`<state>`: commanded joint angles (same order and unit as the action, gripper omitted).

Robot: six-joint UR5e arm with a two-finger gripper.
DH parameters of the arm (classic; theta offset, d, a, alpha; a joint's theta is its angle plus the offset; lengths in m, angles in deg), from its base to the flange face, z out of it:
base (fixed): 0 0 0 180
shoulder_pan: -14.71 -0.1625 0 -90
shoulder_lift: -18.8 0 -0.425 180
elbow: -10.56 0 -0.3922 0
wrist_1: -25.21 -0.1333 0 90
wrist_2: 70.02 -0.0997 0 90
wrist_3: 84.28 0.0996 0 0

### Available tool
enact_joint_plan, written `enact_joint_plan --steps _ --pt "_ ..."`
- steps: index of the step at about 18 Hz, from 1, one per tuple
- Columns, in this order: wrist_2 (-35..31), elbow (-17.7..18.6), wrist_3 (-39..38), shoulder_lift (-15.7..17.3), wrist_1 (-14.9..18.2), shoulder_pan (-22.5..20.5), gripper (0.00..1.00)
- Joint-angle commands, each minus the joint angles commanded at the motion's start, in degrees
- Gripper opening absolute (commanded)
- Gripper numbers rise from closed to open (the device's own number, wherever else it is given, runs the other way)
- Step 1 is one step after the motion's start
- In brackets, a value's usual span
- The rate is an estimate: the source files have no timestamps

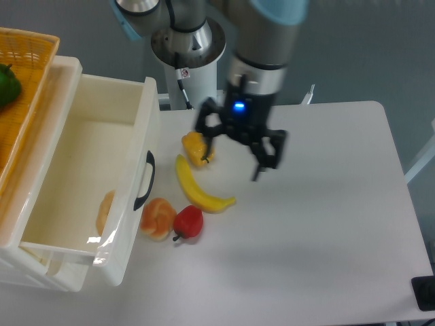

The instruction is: Place the donuts in the upper white drawer

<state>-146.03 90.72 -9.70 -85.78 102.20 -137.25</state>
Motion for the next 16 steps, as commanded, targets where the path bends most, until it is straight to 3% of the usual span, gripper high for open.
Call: enact_joint_plan --steps 4,6,9,11,16 --pt "-3.7 -2.0 10.7 -4.7 -0.1 -4.0 1.0" --pt "-7.4 -2.6 15.0 -6.5 -1.7 -5.0 1.0" --pt "-14.7 -2.5 17.3 -8.5 -2.1 -5.2 1.0" --pt "-15.0 -3.0 17.6 -10.7 -2.5 -5.1 1.0" --pt "-14.2 -3.7 17.6 -15.5 -7.6 -4.8 1.0"
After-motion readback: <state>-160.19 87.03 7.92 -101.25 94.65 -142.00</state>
